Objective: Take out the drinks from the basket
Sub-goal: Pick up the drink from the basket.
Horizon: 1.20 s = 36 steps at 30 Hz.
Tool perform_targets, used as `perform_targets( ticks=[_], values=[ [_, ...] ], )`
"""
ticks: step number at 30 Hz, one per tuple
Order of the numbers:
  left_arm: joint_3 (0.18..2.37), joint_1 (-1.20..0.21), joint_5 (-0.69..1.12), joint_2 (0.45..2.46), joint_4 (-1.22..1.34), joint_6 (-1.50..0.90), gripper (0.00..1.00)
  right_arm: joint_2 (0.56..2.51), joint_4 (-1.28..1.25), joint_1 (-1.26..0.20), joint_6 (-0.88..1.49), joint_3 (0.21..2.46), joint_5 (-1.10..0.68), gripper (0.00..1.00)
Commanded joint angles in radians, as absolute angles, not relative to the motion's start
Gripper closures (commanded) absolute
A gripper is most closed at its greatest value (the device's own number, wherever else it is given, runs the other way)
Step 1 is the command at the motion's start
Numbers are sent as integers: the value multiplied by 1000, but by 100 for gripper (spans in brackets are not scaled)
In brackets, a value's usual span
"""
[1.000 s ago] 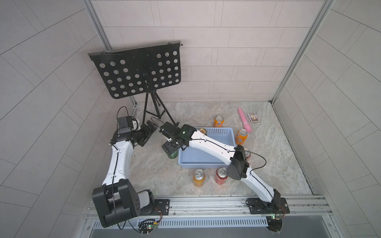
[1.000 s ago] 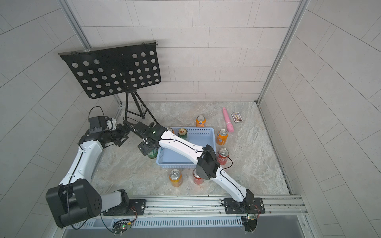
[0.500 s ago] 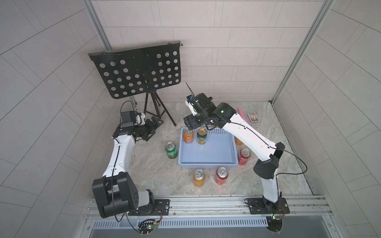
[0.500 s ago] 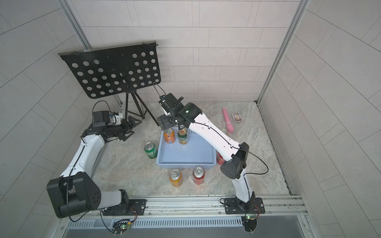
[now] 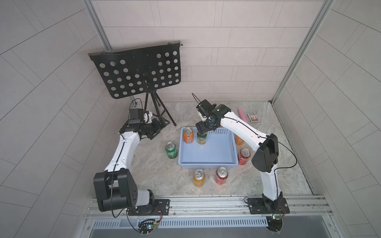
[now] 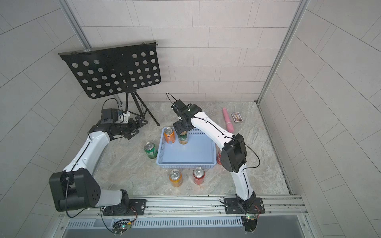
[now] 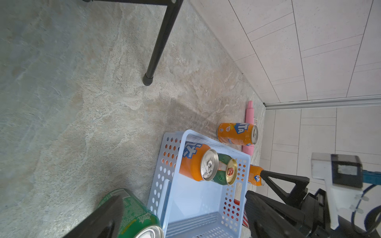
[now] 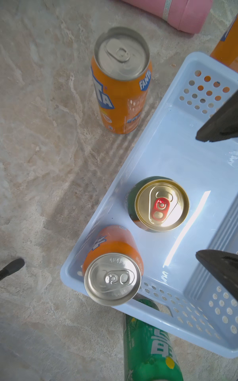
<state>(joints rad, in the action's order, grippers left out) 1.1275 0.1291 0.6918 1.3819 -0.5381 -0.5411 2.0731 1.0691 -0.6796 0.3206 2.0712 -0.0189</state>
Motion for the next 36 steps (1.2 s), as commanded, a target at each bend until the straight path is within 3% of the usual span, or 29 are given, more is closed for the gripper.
perform_targets(
  ticks=[1, 24, 29, 36],
  values=[
    [1142, 133, 677, 1374, -551, -517, 0, 2118, 1078, -675, 310, 2090, -37, 15],
    [1123, 133, 691, 1378, -542, -528, 0, 2276, 1053, -660, 308, 2131, -67, 21],
    [1123, 134, 703, 1381, -537, -530, 0, 2276, 1073, -660, 309, 2127, -70, 33],
    [1122, 135, 721, 1382, -530, -536, 0, 2212, 1101, -652, 312, 2128, -66, 67]
  ],
)
